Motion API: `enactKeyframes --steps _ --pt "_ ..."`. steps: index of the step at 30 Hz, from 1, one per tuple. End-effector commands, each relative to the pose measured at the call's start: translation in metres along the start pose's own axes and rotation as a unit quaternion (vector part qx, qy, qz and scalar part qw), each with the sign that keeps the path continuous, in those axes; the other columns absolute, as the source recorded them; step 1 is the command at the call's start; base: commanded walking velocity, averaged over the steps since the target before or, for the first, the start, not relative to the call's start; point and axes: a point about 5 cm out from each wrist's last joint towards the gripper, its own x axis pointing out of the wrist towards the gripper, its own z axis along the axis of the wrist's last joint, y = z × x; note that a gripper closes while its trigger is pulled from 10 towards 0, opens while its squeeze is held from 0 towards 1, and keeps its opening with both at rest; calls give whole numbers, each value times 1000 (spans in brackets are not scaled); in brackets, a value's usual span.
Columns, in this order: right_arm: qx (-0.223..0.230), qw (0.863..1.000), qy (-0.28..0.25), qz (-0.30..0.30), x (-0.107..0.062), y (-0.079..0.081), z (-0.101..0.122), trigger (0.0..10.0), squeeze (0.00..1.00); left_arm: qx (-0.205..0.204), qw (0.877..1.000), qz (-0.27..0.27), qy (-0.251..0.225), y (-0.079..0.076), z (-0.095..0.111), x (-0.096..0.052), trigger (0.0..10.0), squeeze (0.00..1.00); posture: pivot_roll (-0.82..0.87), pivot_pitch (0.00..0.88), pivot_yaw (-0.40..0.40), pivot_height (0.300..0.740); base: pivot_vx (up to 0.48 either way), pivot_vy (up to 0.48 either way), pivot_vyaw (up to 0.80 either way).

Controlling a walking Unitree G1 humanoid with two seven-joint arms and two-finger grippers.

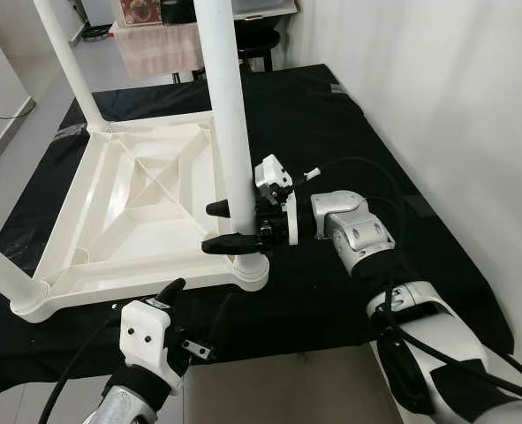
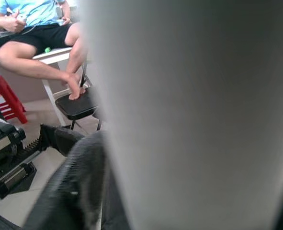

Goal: Building children table

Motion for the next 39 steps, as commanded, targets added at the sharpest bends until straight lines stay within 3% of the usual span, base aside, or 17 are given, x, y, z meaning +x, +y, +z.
enactKeyframes --steps 1,5,11,13,17,18,20,21,26,30,31,32,34,35,37,38,39 --pt "0 1000 -4 21 6 2 -1 0 0 2 1000 3 7 0 -3 -2 10000 0 34 77 8 740 0 0 0" --pt "0 1000 -6 16 4 2 -2 0 0 1 1000 3 7 0 -3 -2 10000 0 34 77 8 740 0 0 0" --pt "-13 999 -25 -38 -10 -3 -7 0 0 0 1000 3 5 -1 -1 -4 10000 0 24 97 9 740 0 0 0" --pt "-12 992 -16 -124 -15 0 -20 0 0 1 1000 3 5 0 0 -6 10000 0 16 119 7 740 0 0 0" --pt "-6 987 -9 -160 -17 3 -26 0 0 1 1000 3 5 0 1 -7 10000 0 15 121 4 740 0 0 0" --pt "7 944 -2 -330 -11 4 -36 0 0 3 1000 3 5 1 1 -8 10000 0 13 124 -5 740 0 0 0" --pt "-19 920 14 -392 11 46 -46 0 0 8 1000 1 7 4 1 -8 10000 0 -15 148 39 740 0 0 0" --pt "-6 909 11 -417 9 47 -45 0 0 7 1000 3 6 4 2 -7 10000 0 -14 137 26 740 0 0 0" --pt "21 905 14 -424 9 42 -50 0 0 4 1000 1 4 4 2 -5 10000 0 -6 123 12 740 0 0 0" --pt "13 909 20 -416 14 45 -51 0 0 6 1000 6 2 4 2 -4 10000 0 -4 125 9 740 0 0 0" --pt "9 910 26 -413 14 46 -50 3412 0 6 1000 6 2 4 2 -4 10000 0 -10 119 18 740 0 0 0" --pt "18 923 21 -383 17 47 -47 10000 12 6 1000 6 2 4 1 -4 10000 0 -12 117 19 740 0 0 0" --pt "18 923 21 -383 17 47 -47 10000 12 6 1000 6 2 4 1 -4 10000 0 -12 117 19 740 0 0 0" --pt "33 936 10 -350 20 47 -41 10000 1000 5 1000 5 2 4 1 -3 10000 0 -17 111 19 740 0 0 0" --pt "33 936 10 -350 20 47 -41 10000 1000 5 1000 5 2 4 1 -3 10000 0 -17 111 19 740 0 0 0" --pt "27 950 0 -312 21 44 -32 10000 1000 4 1000 4 2 3 1 -3 10000 0 -13 106 18 740 0 0 0" --pt "27 950 0 -312 21 44 -32 10000 1000 4 1000 4 2 3 1 -3 10000 0 -13 106 18 740 0 0 0"
